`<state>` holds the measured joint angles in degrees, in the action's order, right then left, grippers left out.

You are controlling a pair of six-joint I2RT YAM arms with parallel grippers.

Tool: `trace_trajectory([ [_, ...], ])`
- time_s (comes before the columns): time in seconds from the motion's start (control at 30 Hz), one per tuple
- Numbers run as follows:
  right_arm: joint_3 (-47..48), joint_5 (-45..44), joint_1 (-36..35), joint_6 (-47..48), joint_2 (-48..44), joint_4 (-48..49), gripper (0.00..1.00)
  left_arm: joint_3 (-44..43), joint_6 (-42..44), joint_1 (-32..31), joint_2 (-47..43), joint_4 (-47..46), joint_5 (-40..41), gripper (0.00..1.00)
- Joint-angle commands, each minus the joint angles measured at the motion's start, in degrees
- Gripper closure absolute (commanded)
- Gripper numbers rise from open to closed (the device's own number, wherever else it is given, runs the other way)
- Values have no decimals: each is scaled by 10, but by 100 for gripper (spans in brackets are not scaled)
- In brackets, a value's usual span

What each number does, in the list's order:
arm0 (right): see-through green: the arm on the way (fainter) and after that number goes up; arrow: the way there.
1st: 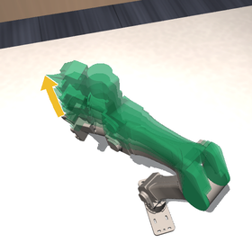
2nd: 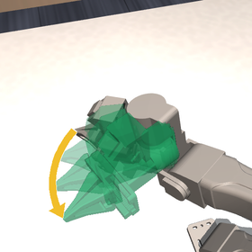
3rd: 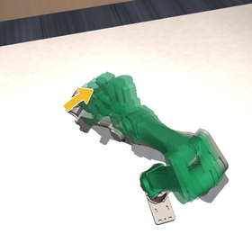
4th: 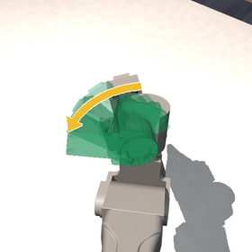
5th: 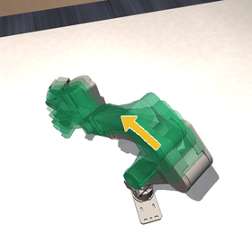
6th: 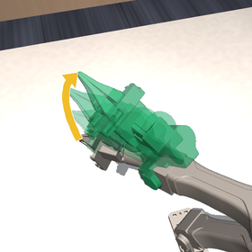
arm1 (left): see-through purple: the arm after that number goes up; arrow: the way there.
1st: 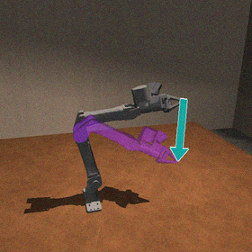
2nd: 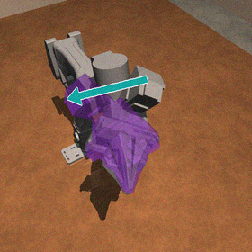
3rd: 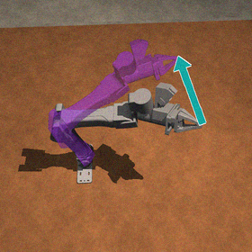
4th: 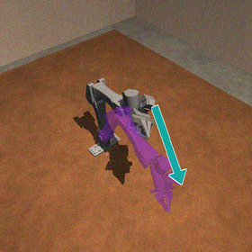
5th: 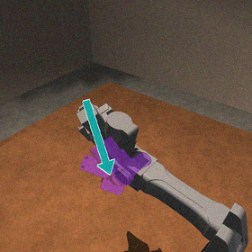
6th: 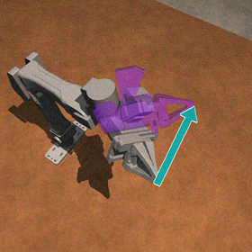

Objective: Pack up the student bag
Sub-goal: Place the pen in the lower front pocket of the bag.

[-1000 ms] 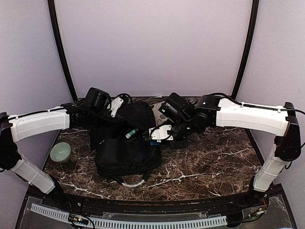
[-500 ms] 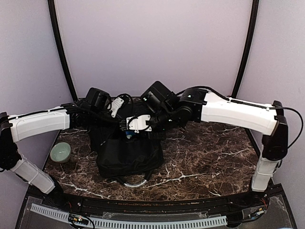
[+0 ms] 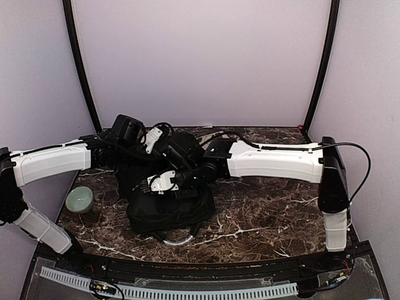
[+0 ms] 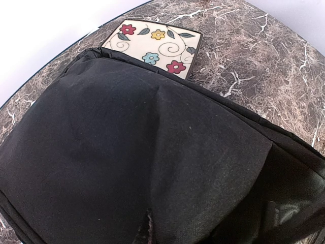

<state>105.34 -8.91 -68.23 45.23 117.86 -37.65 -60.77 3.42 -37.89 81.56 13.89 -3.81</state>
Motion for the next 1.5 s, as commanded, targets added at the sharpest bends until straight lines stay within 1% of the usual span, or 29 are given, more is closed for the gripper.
trace_trajectory([
  [0.0, -31, -56, 2, 25, 15, 74, 87, -20, -5, -6, -50, -52, -34, 100],
  [0.23, -22, -99, 17, 31, 64, 111, 87, -20, -6, -7, -48, -53, -35, 100],
  [0.33, -17, -133, 24, 35, 88, 133, 88, -19, -6, -7, -48, -53, -35, 100],
  [0.43, -31, -181, 30, 52, 100, 184, 87, -19, -6, -6, -48, -52, -37, 100],
  [0.53, -57, -229, 34, 79, 102, 266, 87, -19, -6, -7, -46, -52, -40, 100],
  [0.67, -57, -252, 41, 97, 110, 321, 86, -20, -7, -7, -44, -52, -45, 100],
  [0.7, -58, -262, 42, 103, 112, 337, 84, -20, -7, -7, -44, -52, -45, 100],
  [0.77, -70, -287, 44, 134, 120, 388, 67, -20, -7, -7, -44, -52, -45, 100],
  [0.8, -77, -297, 44, 145, 123, 412, 62, -20, -7, -7, -45, -53, -45, 100],
  [0.87, -82, -311, 44, 154, 126, 437, 57, -20, -7, -7, -45, -52, -44, 100],
  [0.9, -82, -314, 44, 152, 125, 441, 56, -19, -7, -7, -46, -52, -43, 100],
  [1.03, -95, -313, 42, 140, 103, 451, 46, -19, -6, -6, -48, -53, -40, 100],
  [1.1, -104, -296, 39, 125, 83, 430, 42, -19, -6, -7, -47, -54, -40, 100],
  [1.17, -114, -259, 32, 99, 60, 377, 40, -19, -6, -7, -47, -53, -39, 100],
  [1.23, -131, -247, 23, 87, 34, 344, 40, -19, -6, -7, -47, -53, -38, 100],
  [1.33, -167, -247, 4, 87, -5, 314, 40, -18, -5, -6, -47, -54, -35, 100],
  [1.4, -191, -189, -4, 57, -29, 304, 37, -18, -5, -7, -48, -54, -32, 100],
  [1.47, -202, -184, -9, 42, -46, 289, 37, -17, -4, -6, -47, -54, -31, 100],
])
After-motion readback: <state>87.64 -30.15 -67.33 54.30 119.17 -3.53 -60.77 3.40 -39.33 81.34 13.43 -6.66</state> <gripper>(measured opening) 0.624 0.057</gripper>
